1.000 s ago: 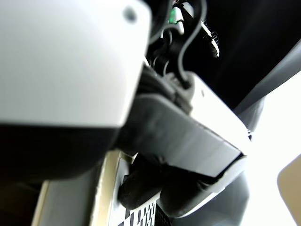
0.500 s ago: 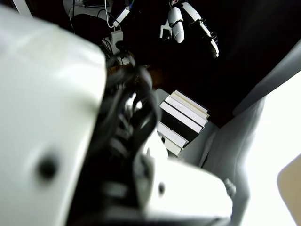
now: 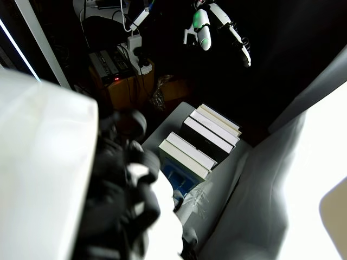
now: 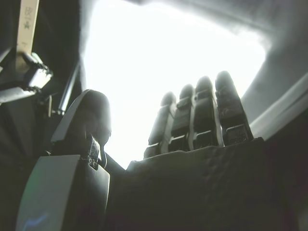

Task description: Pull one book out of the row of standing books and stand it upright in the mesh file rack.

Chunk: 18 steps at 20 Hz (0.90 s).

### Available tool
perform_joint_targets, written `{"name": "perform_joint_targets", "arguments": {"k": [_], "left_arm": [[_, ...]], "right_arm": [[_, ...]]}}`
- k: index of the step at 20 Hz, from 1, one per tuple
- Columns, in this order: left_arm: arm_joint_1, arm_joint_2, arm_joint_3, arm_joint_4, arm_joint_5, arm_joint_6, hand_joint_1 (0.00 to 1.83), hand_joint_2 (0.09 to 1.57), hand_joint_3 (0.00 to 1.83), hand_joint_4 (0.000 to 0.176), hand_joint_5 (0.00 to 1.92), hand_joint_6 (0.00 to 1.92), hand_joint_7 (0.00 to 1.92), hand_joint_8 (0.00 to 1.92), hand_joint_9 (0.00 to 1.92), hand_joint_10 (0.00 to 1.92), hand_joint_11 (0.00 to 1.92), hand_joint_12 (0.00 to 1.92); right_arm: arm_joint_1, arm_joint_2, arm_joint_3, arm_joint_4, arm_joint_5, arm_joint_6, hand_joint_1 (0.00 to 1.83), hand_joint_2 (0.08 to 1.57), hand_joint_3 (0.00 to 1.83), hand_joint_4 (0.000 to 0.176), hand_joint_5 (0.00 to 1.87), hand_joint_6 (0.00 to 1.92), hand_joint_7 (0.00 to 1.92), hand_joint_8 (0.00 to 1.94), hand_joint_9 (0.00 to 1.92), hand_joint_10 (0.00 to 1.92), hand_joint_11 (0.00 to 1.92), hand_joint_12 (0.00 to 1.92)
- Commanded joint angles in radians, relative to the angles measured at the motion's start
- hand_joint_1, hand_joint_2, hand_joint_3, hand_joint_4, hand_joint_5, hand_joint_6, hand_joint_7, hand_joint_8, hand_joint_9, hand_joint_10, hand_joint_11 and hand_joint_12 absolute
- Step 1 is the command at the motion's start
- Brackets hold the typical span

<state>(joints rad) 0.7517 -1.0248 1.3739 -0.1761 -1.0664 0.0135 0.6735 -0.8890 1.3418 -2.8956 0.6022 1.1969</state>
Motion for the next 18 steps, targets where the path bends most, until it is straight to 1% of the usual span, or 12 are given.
{"name": "perform_joint_targets", "arguments": {"k": [1, 4, 9, 11, 12, 13, 14, 15, 16, 17, 18], "left_arm": [[-0.008, 0.007, 0.001, -0.024, -0.116, -0.006, 0.44, 1.41, 0.0, 0.033, 0.02, 0.01, 0.0, 0.0, 0.0, 0.0, 0.0, 0.0], [-0.007, 0.005, 0.001, -0.024, -0.117, -0.006, 0.44, 1.41, 0.0, 0.033, 0.02, 0.0, 0.0, 0.0, 0.0, 0.0, 0.0, 0.0], [-0.005, 0.003, 0.001, -0.024, -0.118, -0.006, 0.44, 1.41, 0.0, 0.033, 0.02, 0.0, 0.0, 0.0, 0.0, 0.0, 0.0, 0.0], [-0.001, 0.004, 0.001, -0.024, -0.118, -0.006, 0.44, 1.41, 0.0, 0.033, 0.02, 0.0, 0.0, 0.0, 0.0, 0.0, 0.0, 0.0], [-0.001, 0.004, 0.001, -0.024, -0.118, -0.006, 0.4, 1.42, 0.0, 0.039, 0.01, 0.0, 0.0, 0.0, 0.0, 0.0, 0.0, 0.0], [0.0, 0.003, 0.001, -0.024, -0.119, -0.006, 0.41, 1.42, 0.0, 0.032, 0.01, 0.01, 0.0, 0.0, 0.0, 0.0, 0.0, 0.0], [0.0, 0.003, 0.001, -0.024, -0.119, -0.006, 0.4, 1.42, 0.0, 0.026, 0.01, 0.0, 0.0, 0.0, 0.0, 0.0, 0.0, 0.0], [0.001, 0.003, 0.001, -0.024, -0.12, -0.006, 0.39, 1.42, 0.0, 0.037, 0.0, 0.0, 0.0, 0.0, 0.0, 0.0, 0.0, 0.0], [0.003, 0.003, 0.001, -0.025, -0.121, -0.006, 0.4, 1.42, 0.0, 0.036, 0.0, 0.0, 0.0, 0.0, 0.0, 0.0, 0.0, 0.0], [0.007, 0.003, 0.001, -0.026, -0.122, -0.006, 0.38, 1.42, 0.0, 0.042, 0.0, 0.0, 0.0, 0.0, 0.0, 0.0, 0.0, 0.0], [0.01, 0.003, 0.001, -0.029, -0.124, -0.006, 0.37, 1.42, 0.0, 0.039, 0.0, 0.0, 0.0, 0.0, 0.0, 0.0, 0.0, 0.0]], "right_arm": [[0.003, 0.005, 0.004, -0.007, -0.115, -0.009, 1.36, 1.18, 0.0, 0.0, 0.71, 1.25, 0.91, 0.96, 0.89, 1.46, 0.67, 1.67], [-0.054, -0.015, 0.006, -0.006, -0.135, -0.009, 1.36, 1.18, 0.0, 0.0, 0.71, 1.25, 0.91, 0.97, 0.89, 1.47, 0.67, 1.67], [-0.126, -0.028, 0.0, -0.003, -0.173, -0.008, 1.36, 1.18, 0.0, 0.0, 0.71, 1.25, 0.91, 0.97, 0.89, 1.47, 0.67, 1.67], [-0.169, -0.047, 0.009, -0.001, -0.192, -0.008, 1.36, 1.18, 0.0, 0.0, 0.71, 1.25, 0.91, 0.97, 0.89, 1.47, 0.67, 1.67], [-0.179, -0.052, 0.01, 0.0, -0.197, -0.008, 1.37, 1.16, 0.0, 0.0, 0.78, 1.18, 0.93, 1.01, 0.85, 1.45, 0.59, 1.72], [-0.194, -0.059, 0.012, 0.002, -0.204, -0.008, 1.38, 1.14, 0.0, 0.0, 0.84, 0.98, 0.99, 0.98, 0.94, 1.4, 0.75, 1.75], [-0.207, -0.065, 0.013, 0.005, -0.21, -0.009, 1.37, 1.15, 0.0, 0.0, 0.8, 1.07, 0.93, 1.08, 0.88, 1.41, 0.56, 1.76], [-0.227, -0.075, 0.016, 0.01, -0.223, -0.009, 1.46, 1.16, 0.0, 0.0, 0.78, 1.18, 0.94, 1.03, 0.9, 1.28, 0.58, 1.71], [-0.241, -0.082, 0.018, 0.013, -0.231, -0.009, 1.39, 1.15, 0.0, 0.0, 0.78, 1.24, 0.95, 0.99, 0.9, 1.28, 0.46, 1.65], [-0.262, -0.092, 0.023, 0.019, -0.244, -0.009, 1.38, 1.14, 0.0, 0.0, 0.78, 1.24, 0.95, 0.97, 0.94, 1.25, 0.41, 1.59], [-0.28, -0.104, 0.028, 0.024, -0.254, -0.009, 1.47, 1.14, 0.01, 0.0, 0.77, 1.25, 0.93, 1.0, 0.95, 1.2, 0.55, 1.65]]}}
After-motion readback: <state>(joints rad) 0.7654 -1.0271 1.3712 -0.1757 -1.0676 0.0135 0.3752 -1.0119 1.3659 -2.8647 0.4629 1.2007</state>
